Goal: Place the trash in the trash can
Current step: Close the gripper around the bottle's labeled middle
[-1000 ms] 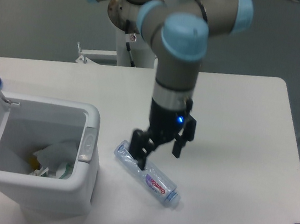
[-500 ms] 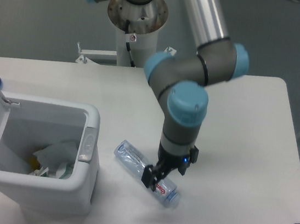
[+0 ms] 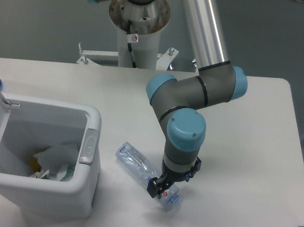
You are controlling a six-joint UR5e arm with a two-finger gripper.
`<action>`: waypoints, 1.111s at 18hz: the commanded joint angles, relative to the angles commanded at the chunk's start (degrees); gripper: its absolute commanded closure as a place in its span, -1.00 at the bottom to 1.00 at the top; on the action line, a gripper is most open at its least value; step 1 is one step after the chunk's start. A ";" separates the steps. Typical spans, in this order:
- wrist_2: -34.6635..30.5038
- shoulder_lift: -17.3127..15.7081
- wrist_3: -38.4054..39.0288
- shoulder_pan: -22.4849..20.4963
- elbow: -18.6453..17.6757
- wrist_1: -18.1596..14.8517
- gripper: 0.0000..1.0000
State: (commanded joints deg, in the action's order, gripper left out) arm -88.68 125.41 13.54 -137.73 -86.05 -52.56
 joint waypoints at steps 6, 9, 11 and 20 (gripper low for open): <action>-0.09 2.20 0.00 1.06 1.32 0.00 -1.00; -0.87 2.99 -0.09 1.06 1.41 0.00 -1.00; -1.23 2.99 -0.17 1.06 1.41 0.09 -1.00; -2.81 3.70 0.09 1.14 1.41 0.53 -0.77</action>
State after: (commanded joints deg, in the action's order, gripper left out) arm -91.49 129.11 13.62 -136.58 -84.64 -52.03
